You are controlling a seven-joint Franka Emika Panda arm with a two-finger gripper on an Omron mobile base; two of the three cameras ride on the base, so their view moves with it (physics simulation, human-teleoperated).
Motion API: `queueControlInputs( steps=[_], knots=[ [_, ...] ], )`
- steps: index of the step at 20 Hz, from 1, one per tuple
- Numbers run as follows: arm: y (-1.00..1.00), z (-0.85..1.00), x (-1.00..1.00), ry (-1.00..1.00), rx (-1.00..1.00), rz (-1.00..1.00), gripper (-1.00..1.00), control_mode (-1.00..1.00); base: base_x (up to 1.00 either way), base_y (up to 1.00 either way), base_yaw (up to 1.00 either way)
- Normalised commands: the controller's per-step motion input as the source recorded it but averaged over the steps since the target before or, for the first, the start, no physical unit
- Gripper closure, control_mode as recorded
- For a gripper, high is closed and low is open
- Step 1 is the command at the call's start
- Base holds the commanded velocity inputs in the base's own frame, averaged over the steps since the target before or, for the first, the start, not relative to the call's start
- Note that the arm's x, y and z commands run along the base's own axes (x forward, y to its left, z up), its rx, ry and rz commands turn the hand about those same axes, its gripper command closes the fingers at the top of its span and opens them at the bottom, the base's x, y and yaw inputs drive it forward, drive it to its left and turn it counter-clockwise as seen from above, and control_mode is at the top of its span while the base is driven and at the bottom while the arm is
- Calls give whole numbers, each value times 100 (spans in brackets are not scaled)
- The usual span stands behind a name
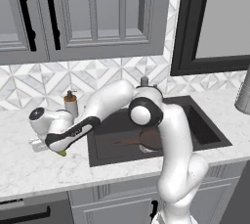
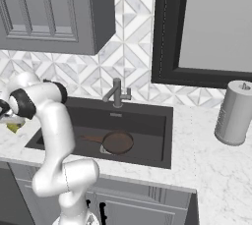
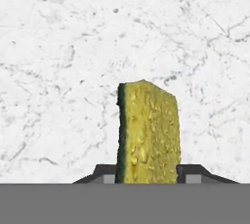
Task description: Pick the pan and sponge and place them into the sink. Then turn on the water.
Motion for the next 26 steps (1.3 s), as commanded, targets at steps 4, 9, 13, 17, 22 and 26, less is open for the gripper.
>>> queueControlInputs(
  steps=[4,9,13,17,22,26],
  knots=[
    [-45,-1,-10,-11,12,0,100,-100,0,0,0],
    [-29,25,-22,-19,15,-4,100,-100,0,0,0],
    [-10,84,-32,-14,6,-13,100,-100,0,0,0],
    [-14,100,-24,-5,4,-27,100,-100,0,0,0],
    [-38,100,-28,-3,2,-30,100,-100,0,0,0],
    [-97,55,-31,-13,17,-20,100,-100,0,0,0]
  ],
)
